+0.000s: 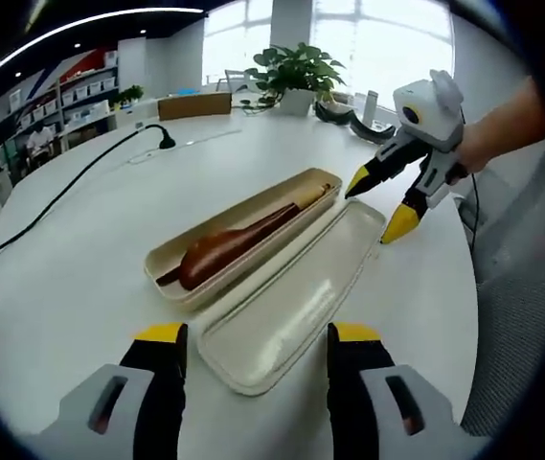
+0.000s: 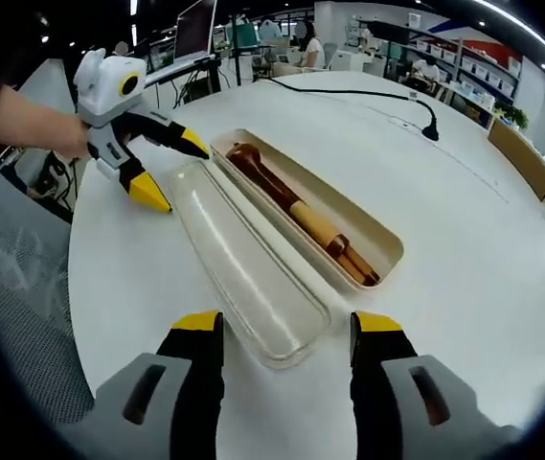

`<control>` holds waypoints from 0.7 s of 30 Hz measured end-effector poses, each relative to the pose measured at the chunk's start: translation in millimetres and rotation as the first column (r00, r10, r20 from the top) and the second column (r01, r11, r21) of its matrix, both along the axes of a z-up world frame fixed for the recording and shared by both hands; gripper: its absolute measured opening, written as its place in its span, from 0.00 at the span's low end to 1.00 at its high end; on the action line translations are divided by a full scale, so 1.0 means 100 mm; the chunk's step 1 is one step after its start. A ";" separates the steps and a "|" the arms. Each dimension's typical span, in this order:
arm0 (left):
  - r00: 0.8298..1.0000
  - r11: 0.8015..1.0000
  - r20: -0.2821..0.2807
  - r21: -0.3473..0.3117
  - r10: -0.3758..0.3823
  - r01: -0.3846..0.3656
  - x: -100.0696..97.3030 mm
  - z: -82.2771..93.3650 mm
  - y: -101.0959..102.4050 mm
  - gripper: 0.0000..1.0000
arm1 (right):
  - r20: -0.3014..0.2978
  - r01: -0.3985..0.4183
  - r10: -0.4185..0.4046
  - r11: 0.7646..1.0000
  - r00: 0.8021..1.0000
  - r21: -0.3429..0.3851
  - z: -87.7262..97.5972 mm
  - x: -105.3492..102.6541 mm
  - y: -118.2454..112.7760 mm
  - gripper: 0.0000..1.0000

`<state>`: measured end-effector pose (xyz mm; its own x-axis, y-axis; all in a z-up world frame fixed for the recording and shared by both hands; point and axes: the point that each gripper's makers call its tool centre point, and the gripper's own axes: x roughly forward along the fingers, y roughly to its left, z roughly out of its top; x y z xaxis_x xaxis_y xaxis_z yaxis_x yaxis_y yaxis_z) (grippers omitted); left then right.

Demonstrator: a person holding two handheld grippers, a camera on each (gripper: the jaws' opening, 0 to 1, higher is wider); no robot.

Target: Arrange the utensils inside the cutlery case until each visible utensil rests in its matching compartment.

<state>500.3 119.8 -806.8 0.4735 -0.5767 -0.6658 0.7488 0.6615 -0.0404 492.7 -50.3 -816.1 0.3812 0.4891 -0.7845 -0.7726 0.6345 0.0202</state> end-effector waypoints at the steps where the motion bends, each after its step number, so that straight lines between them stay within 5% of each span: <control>1: 1.000 1.000 0.005 0.007 -0.006 0.006 0.01 -0.01 0.00 0.59 | 0.005 -0.001 0.001 1.000 1.000 -0.004 0.00 0.01 0.00 0.50; 12: 0.998 0.998 0.038 0.040 -0.054 0.053 0.00 -0.02 0.01 0.54 | 0.014 -0.004 0.005 1.000 1.000 -0.024 0.00 -0.02 -0.02 0.47; 21: 0.998 0.997 0.028 0.054 -0.056 0.055 -0.22 -0.01 0.03 0.50 | -0.005 0.023 -0.023 0.998 1.000 -0.056 0.00 -0.21 -0.09 0.39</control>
